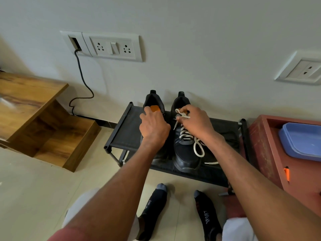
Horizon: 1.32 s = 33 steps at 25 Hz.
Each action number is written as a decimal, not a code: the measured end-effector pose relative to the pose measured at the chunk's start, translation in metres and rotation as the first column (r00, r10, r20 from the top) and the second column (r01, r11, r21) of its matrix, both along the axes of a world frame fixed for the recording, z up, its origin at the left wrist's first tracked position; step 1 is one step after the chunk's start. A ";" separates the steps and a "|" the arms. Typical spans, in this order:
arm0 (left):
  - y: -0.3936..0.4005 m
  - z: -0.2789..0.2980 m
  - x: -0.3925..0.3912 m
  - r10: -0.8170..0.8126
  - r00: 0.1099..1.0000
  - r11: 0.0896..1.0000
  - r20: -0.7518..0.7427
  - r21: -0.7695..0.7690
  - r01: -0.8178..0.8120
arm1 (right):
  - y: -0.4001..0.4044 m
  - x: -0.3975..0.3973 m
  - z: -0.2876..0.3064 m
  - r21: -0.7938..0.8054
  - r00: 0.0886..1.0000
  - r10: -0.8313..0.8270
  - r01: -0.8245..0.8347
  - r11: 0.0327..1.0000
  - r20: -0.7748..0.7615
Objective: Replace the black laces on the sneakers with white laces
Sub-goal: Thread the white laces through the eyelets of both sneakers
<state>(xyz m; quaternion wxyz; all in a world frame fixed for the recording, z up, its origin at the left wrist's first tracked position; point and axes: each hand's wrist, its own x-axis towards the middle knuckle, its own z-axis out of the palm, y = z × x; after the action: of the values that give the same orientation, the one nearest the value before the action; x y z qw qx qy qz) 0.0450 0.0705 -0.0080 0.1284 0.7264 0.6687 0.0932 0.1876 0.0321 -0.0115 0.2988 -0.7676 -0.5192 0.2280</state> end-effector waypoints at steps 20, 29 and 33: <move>0.041 0.034 -0.067 0.081 0.815 0.819 0.573 -0.504 0.273 | -0.003 -0.028 0.019 -0.043 0.934 0.207 -0.229 0.972 -0.290; 0.042 0.017 -0.068 -0.137 0.955 0.783 0.261 -0.562 0.266 | -0.003 -0.036 -0.005 -0.107 0.955 0.235 -0.219 0.970 0.180; 0.041 0.018 -0.067 -0.134 0.951 0.762 0.277 -0.585 0.278 | -0.006 -0.045 -0.008 -0.073 0.958 0.206 -0.196 0.978 0.201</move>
<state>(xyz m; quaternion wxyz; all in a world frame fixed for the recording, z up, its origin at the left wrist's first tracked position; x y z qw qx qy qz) -0.0224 0.1113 0.0103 0.4410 0.6987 0.5594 -0.0661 0.1424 0.0264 -0.0199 0.1983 -0.7379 -0.6167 0.1894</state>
